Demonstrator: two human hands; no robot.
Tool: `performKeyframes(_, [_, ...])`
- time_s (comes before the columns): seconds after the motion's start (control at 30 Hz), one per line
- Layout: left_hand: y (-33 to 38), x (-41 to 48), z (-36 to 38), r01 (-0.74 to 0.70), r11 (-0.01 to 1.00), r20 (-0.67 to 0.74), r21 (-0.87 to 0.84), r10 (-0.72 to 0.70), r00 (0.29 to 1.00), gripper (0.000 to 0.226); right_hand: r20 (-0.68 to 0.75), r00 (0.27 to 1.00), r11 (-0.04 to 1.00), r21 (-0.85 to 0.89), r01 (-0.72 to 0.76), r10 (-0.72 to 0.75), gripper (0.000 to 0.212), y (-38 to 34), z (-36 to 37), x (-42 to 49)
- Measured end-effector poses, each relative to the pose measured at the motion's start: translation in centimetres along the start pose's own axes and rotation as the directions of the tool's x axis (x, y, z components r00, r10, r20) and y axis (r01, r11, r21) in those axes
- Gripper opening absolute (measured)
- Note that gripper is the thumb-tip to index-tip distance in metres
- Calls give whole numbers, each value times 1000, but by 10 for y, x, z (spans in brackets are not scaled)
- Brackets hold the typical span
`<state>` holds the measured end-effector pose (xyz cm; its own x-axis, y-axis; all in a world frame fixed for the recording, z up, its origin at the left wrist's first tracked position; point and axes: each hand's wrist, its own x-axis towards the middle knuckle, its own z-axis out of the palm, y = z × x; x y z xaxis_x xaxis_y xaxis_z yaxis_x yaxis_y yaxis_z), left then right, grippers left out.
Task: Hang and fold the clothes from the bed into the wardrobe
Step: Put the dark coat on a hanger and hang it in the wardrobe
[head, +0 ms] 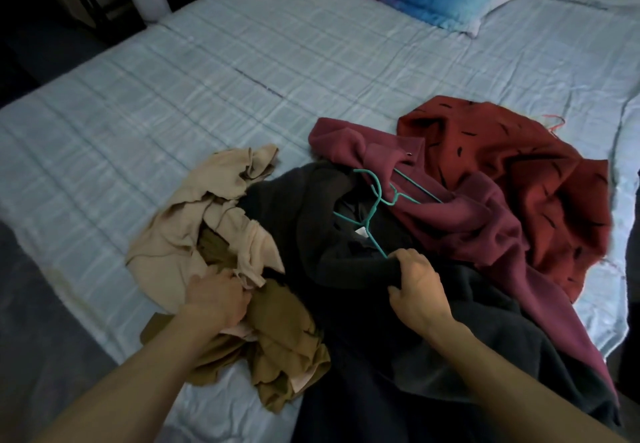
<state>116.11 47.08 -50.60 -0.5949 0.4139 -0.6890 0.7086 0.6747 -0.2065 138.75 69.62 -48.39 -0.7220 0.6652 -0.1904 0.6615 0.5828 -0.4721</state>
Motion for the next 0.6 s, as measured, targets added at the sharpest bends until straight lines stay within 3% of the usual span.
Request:
performKeyframes(0.03, [1,-6,-2,11,1000,42,-24,-10,999,44,-5,1000,1000,-1,4,-4,42,-1,-3,-1])
performKeyframes(0.07, [2,-11,-5,25,998,-34,-64,-27,999,30,-11,1000,1000,-1,8,-8,41,-2,-6,-1])
performKeyframes(0.1, [3,-15,-12,38,996,-177,-85,-52,983,21,-14,1000,1000,0,11,-10,41,-3,-10,-2])
performKeyframes(0.17, [7,-22,-32,4,998,-453,-63,-33,891,32,-14,1000,1000,-6,21,-21,41,-5,-17,-4])
performKeyframes(0.27, [24,-23,-61,-274,958,-673,-83,149,724,24,-30,999,999,28,24,-24,40,-4,-27,-8])
performKeyframes(0.33, [41,-19,-78,-399,914,-716,-67,234,657,9,-50,999,998,60,25,-22,41,-1,-33,-12])
performKeyframes(0.47, [71,0,-101,-462,883,-645,-79,308,700,69,-91,995,994,95,52,-43,43,8,-47,-15])
performKeyframes(0.6, [93,14,-116,-385,920,-641,75,340,688,90,-133,987,986,122,112,-95,46,21,-65,-20])
